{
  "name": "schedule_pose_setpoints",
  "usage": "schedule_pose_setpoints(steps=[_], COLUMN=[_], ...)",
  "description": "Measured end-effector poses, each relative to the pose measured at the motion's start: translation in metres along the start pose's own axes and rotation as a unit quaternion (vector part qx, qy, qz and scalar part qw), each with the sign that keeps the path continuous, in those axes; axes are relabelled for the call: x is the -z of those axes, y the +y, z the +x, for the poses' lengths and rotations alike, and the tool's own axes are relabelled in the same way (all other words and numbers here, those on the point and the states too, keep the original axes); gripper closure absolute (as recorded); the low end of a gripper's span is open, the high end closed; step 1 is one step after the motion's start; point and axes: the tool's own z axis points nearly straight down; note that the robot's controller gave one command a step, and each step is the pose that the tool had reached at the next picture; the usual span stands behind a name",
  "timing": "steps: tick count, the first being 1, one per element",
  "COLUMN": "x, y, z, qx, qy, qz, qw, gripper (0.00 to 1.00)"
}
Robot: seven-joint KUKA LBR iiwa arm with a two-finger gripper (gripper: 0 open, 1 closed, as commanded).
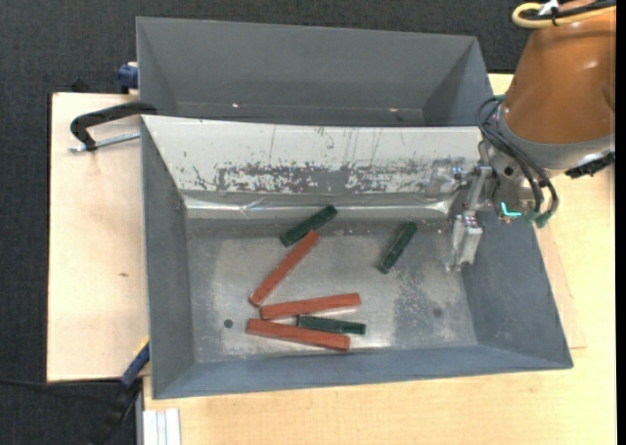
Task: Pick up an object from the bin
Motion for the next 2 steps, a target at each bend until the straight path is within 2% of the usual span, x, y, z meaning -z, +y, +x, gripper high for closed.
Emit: schedule_pose_setpoints(steps=[1,2], x=[0.004,-0.052], y=[0.0,0.012], z=[-0.001,-0.013], qx=[0.001,0.053], qy=[-0.004,-0.0051], qz=[0.001,0.001], qw=[1.0,0.9986], gripper=[0.0,0.0])
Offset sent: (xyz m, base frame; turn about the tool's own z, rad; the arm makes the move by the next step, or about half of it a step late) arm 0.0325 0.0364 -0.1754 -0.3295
